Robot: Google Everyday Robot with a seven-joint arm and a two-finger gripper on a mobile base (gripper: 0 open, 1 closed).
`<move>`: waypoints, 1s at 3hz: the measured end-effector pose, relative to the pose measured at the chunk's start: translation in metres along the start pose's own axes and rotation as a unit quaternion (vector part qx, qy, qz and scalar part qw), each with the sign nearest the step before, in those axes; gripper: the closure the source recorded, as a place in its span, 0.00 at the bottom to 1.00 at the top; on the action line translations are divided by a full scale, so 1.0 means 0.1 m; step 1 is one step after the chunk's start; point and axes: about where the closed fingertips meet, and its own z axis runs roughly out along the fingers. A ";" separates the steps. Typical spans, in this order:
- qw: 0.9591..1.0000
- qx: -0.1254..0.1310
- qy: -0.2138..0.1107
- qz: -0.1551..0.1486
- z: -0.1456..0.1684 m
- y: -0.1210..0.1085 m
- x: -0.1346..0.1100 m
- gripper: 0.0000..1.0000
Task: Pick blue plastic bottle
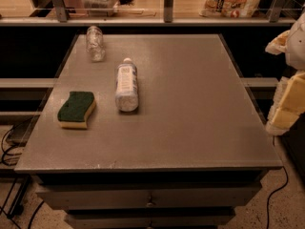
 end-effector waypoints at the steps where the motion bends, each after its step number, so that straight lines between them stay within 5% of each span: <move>1: 1.000 0.000 0.000 0.000 0.00 0.00 0.00 0.00; 2: 1.000 0.003 -0.001 0.007 0.01 -0.03 -0.01 0.00; 3: 0.997 0.004 -0.039 0.068 0.07 -0.09 -0.02 0.00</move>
Offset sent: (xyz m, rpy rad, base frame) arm 0.0062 0.0010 -0.0047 0.0074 0.0168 -0.0311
